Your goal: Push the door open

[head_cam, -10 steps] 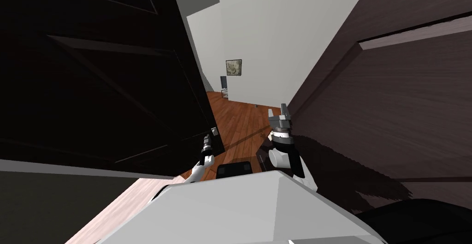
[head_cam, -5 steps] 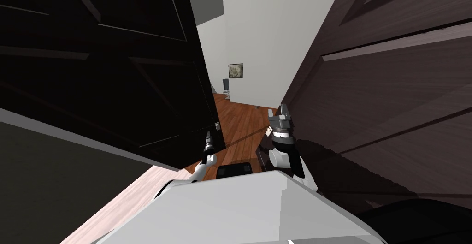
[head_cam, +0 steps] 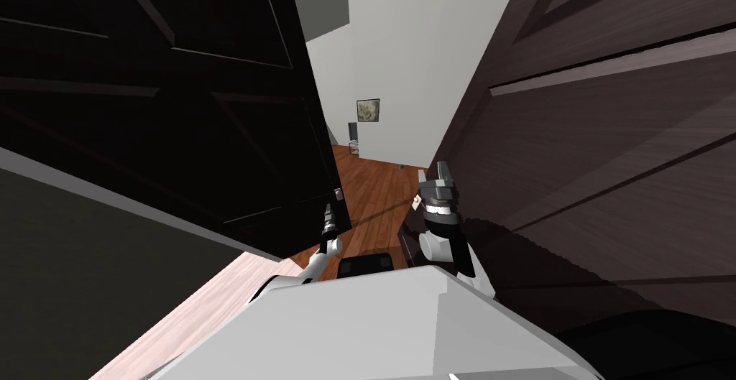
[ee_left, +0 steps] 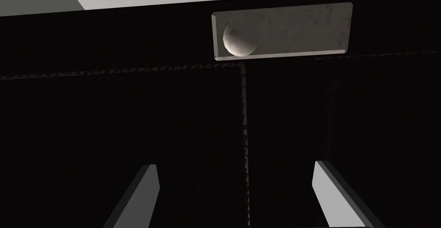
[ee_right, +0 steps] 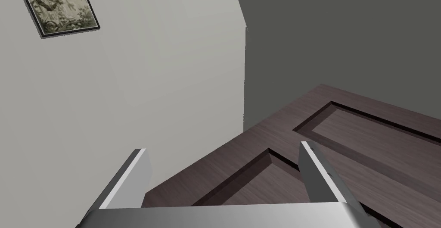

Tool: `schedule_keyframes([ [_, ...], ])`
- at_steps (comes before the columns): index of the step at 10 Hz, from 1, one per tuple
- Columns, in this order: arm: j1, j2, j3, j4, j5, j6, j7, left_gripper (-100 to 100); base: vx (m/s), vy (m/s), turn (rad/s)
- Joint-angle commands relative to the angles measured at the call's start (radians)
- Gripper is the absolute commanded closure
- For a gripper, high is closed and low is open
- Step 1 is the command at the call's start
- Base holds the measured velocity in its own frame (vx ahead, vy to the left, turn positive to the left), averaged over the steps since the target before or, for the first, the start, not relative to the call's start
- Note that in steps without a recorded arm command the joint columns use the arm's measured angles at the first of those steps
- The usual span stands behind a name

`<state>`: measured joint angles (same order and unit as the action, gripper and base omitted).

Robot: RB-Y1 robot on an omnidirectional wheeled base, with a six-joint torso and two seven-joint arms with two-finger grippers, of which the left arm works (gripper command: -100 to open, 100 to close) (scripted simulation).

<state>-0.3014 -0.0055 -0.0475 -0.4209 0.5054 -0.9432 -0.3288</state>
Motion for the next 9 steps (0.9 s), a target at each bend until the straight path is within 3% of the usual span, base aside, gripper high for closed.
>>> schedule_keyframes([
  [1, -0.013, -0.029, -0.018, 0.025, 0.026, -0.012, -0.009, -100, -0.055, -0.083, 0.031],
  [2, -0.016, -0.04, -0.023, 0.029, 0.034, -0.014, -0.013, -100, -0.086, -0.167, 0.011],
  [3, -0.007, -0.031, -0.018, 0.009, 0.027, -0.003, -0.014, -100, -0.036, -0.082, 0.01],
  [4, -0.007, -0.006, -0.017, 0.01, 0.029, -0.003, -0.013, -100, 0.078, 0.075, 0.007],
  [6, -0.008, 0.021, -0.014, 0.011, 0.029, -0.001, -0.01, -100, 0.167, 0.093, -0.02],
  [9, -0.009, 0.034, -0.008, 0.012, 0.029, 0.001, -0.005, -100, 0.24, 0.03, -0.021],
])
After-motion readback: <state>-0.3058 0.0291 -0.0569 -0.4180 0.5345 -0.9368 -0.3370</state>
